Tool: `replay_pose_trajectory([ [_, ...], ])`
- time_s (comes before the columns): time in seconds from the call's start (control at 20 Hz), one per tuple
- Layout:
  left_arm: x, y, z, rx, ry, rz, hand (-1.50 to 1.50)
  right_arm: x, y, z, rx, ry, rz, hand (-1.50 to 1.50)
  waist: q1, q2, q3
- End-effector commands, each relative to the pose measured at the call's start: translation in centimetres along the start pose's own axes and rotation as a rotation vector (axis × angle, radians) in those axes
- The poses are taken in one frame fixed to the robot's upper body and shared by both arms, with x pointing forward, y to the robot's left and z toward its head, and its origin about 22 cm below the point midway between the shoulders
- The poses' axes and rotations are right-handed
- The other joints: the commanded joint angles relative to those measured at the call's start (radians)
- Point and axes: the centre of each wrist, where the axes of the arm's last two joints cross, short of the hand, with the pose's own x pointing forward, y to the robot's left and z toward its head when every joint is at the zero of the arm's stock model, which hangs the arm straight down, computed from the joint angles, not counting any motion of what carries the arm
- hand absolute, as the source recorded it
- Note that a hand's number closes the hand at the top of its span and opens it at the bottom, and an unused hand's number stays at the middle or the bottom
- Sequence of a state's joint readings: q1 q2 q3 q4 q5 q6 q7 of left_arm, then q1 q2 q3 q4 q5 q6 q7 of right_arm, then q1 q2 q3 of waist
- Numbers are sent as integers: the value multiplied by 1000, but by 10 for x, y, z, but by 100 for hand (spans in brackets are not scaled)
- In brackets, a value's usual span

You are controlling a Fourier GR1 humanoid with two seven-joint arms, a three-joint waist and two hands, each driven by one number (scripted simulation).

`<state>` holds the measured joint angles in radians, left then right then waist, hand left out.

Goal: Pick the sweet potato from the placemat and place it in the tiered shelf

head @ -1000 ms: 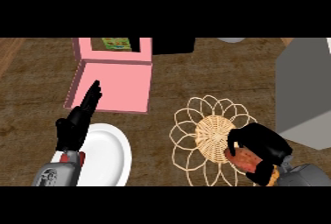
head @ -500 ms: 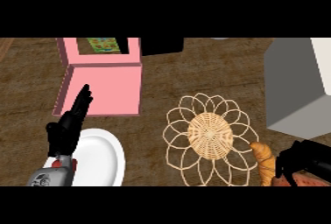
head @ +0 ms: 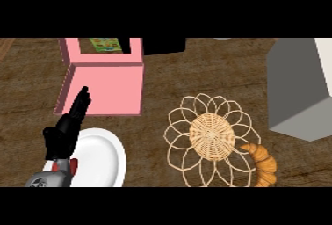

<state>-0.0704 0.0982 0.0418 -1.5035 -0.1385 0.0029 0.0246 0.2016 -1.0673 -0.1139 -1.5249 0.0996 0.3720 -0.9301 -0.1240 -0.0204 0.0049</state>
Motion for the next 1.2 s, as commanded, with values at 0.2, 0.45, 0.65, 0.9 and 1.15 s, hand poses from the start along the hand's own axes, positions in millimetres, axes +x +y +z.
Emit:
replay_pose_trajectory([
  [0.2,2,-6,0,-26,-35,2,0,13,-86,63,-226,-168,-94,150,41,9,-2],
  [0.45,6,-8,-4,-38,-36,6,0,30,-123,86,-323,-167,-81,150,60,9,-3],
  [0.65,12,-25,-13,-88,-38,7,0,34,-139,98,-396,-132,-90,150,98,22,-1],
  [0.9,13,-28,-14,-102,-56,6,0,43,-158,106,-446,-114,-88,150,118,22,-2],
  [1.15,25,-31,-17,-123,-57,13,0,46,-170,107,-531,-95,-81,150,146,24,-2],
])
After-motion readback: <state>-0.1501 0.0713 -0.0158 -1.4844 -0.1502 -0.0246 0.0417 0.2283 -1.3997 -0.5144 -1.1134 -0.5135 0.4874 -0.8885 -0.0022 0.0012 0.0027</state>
